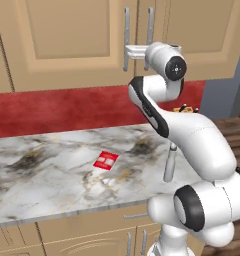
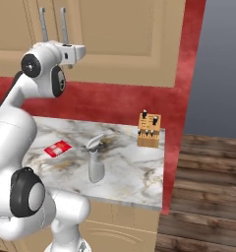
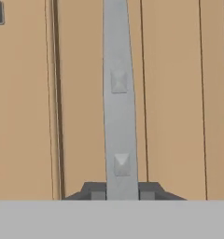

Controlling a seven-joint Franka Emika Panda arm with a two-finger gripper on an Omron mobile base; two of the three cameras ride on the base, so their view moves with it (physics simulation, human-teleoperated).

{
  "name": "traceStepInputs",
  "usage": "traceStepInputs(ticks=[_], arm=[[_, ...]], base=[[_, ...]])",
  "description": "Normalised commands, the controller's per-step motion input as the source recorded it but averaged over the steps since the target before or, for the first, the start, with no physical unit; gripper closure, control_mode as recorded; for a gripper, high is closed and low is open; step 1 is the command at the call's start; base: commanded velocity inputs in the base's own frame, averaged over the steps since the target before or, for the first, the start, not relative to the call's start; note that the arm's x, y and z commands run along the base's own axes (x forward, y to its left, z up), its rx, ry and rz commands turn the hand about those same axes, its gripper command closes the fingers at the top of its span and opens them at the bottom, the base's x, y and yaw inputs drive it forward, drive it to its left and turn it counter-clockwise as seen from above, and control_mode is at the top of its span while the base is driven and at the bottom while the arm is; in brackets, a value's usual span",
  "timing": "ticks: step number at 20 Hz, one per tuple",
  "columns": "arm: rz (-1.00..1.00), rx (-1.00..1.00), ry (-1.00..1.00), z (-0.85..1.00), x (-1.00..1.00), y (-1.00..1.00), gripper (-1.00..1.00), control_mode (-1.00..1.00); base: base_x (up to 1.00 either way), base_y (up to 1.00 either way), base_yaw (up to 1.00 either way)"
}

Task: Pick the pan from the cabinet and place it on the stove. Then turn on the stove burner for the pan.

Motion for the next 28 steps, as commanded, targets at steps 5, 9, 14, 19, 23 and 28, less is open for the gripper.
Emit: traceStepInputs(ticks=[5, 9, 14, 19, 23, 28], arm=[[0.04, 0.00, 0.05, -0.23, -0.25, -0.01, 1.00, -1.00], [0.05, 0.00, 0.00, -0.19, -0.54, -0.15, 1.00, -1.00], [0.05, 0.00, 0.00, -0.21, -0.69, -0.23, 1.00, -1.00], [0.03, 0.00, 0.00, -0.13, -0.69, -0.18, 1.00, -1.00], [0.00, 0.00, 0.01, -0.01, -0.70, -0.18, 1.00, -1.00], [0.00, 0.00, 0.03, -0.02, -0.65, -0.13, -1.00, -1.00]], base=[[0.00, 0.00, 0.00], [0.00, 0.00, 0.00], [0.00, 0.00, 0.00], [0.00, 0.00, 0.00], [0.00, 0.00, 0.00], [0.00, 0.00, 0.00]])
